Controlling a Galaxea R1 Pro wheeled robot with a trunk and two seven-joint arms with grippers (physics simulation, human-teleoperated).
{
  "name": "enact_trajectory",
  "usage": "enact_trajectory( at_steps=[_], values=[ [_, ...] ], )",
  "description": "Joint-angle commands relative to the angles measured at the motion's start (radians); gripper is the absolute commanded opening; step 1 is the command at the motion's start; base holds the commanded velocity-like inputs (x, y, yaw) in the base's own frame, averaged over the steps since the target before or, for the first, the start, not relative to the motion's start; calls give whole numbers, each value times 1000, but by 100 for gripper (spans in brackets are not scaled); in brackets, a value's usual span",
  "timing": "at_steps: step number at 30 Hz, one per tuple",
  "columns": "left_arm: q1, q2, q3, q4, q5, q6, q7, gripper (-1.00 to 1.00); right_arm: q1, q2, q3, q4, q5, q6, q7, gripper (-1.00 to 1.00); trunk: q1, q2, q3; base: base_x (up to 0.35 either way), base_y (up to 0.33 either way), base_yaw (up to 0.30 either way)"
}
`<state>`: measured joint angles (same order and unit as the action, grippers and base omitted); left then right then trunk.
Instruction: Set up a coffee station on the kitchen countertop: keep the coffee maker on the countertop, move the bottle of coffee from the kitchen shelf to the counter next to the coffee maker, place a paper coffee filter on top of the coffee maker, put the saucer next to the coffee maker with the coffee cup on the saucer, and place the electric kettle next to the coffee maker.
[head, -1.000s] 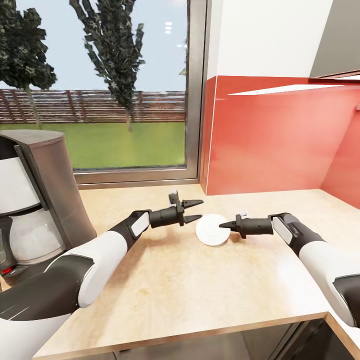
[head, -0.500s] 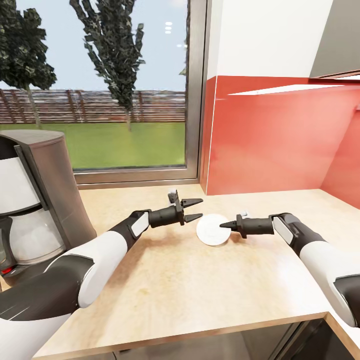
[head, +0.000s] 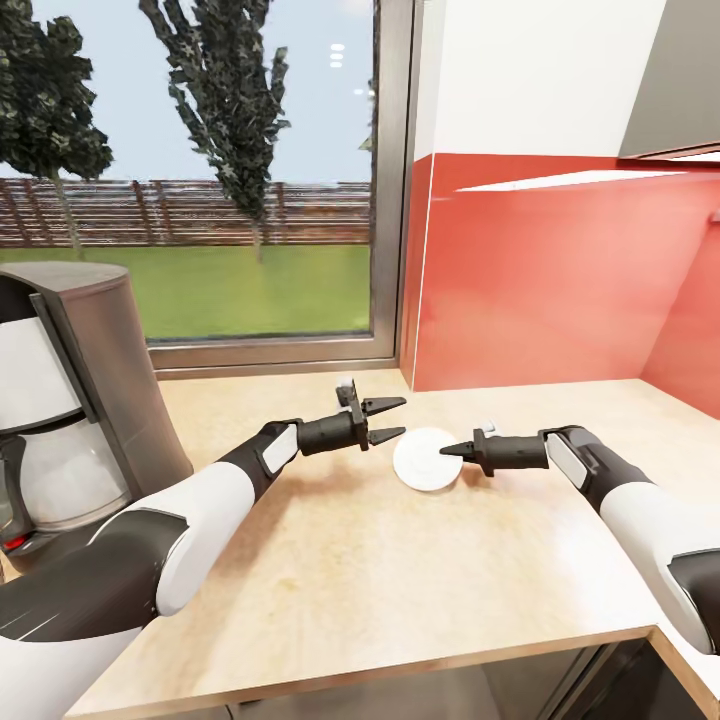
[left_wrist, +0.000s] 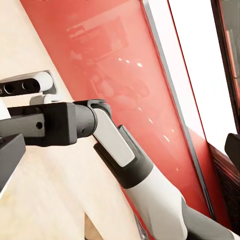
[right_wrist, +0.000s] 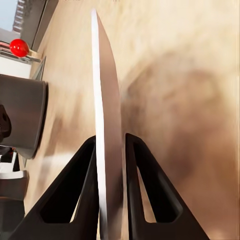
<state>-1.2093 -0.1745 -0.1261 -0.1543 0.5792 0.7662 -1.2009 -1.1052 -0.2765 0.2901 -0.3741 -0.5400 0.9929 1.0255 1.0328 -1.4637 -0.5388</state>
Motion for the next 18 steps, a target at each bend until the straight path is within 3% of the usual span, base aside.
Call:
enact_trajectory(
  at_steps=[1, 6, 18],
  values=[
    [-1, 0, -8, 1, 8, 7, -2, 100, -1, -1, 4, 0, -3, 4, 5, -100, -4, 7, 2, 0, 0, 0],
    [-1, 0, -8, 1, 8, 7, -2, 100, -1, -1, 4, 0, -3, 4, 5, -100, -12, 21, 8, 0, 0, 0],
    [-1, 0, -8, 1, 8, 7, -2, 100, -1, -1, 4, 0, -3, 4, 5, -100, -58, 105, 46, 0, 0, 0]
  ],
)
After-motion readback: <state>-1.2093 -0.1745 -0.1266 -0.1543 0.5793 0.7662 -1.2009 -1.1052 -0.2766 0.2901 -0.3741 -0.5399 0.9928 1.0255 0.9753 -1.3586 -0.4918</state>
